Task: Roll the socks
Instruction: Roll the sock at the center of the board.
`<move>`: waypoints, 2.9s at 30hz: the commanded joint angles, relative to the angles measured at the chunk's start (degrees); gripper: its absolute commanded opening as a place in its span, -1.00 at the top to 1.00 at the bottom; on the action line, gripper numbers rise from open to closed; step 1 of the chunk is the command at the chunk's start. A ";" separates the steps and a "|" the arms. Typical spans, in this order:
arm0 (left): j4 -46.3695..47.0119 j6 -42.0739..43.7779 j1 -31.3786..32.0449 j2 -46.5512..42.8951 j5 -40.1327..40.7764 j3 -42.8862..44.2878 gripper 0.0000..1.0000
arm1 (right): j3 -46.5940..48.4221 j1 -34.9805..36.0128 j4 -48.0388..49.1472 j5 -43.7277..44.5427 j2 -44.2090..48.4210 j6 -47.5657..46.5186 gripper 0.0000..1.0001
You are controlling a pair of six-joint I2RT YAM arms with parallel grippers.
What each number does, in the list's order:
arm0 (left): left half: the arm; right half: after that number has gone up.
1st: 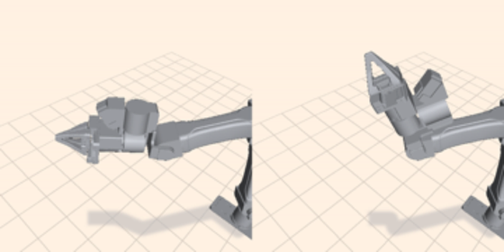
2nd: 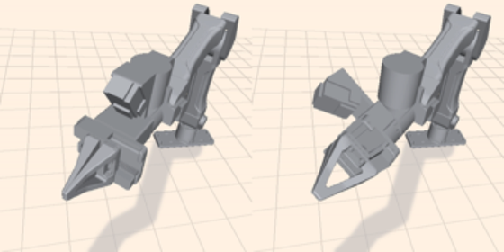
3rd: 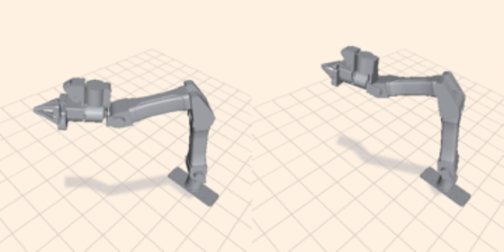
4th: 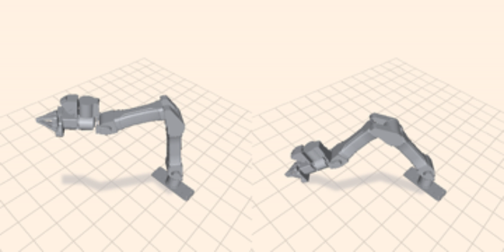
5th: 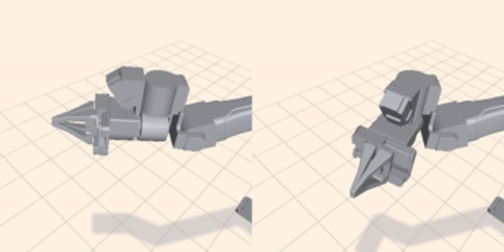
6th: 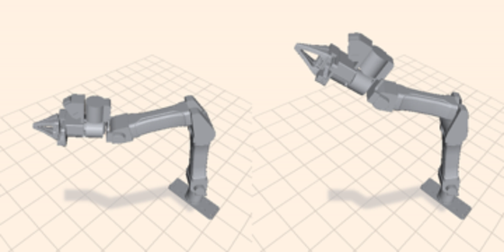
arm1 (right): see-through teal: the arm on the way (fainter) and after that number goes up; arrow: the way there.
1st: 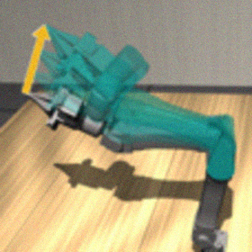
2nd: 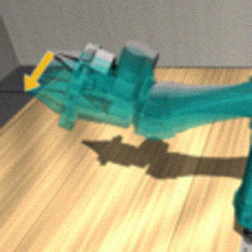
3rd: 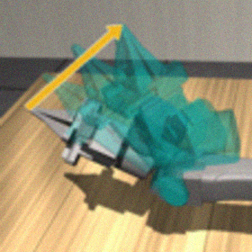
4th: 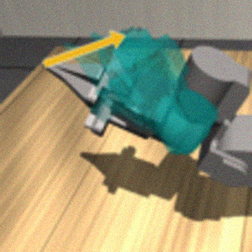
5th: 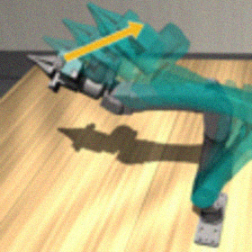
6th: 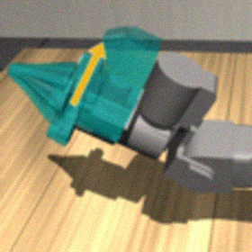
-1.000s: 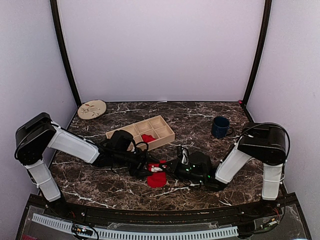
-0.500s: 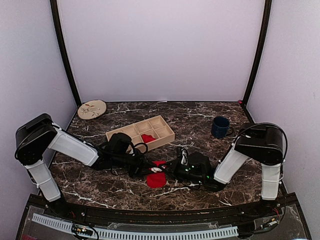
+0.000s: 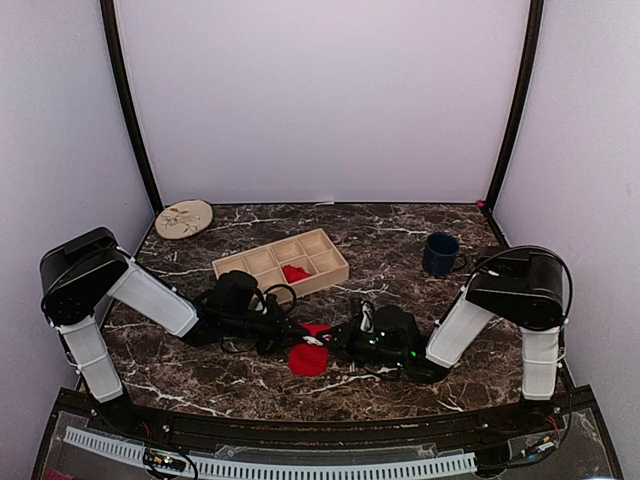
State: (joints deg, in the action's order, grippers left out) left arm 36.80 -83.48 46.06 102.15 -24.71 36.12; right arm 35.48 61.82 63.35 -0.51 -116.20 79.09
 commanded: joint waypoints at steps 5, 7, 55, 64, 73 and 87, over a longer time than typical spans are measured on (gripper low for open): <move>15.09 6.21 -2.46 5.77 -3.24 -1.40 0.71 | 0.57 -0.08 -7.27 -2.13 1.50 -2.65 0.44; 17.14 7.11 -2.47 7.00 -4.19 -1.24 0.72 | -0.30 -0.20 -8.07 -2.50 2.27 -3.13 0.38; 10.25 28.47 -1.50 11.99 -5.33 2.10 0.71 | 6.77 -10.99 -30.36 -19.65 6.14 -37.19 -0.09; 11.39 28.15 -1.15 12.56 -5.57 1.55 0.69 | 6.20 -11.54 -26.61 -20.67 3.58 -34.81 0.61; 8.22 26.11 -1.15 8.04 -4.61 -0.17 0.42 | 4.39 -11.50 -26.99 -18.81 5.79 -38.00 1.00; -5.35 12.45 -1.58 -3.05 -6.62 1.05 0.12 | 5.14 -0.93 -38.56 5.42 12.69 -54.84 1.00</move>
State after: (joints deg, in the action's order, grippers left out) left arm 36.32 -65.56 44.66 101.89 -29.12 35.99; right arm 39.72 56.82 29.45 -6.02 -104.71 31.03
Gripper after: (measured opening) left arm 0.433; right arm 0.031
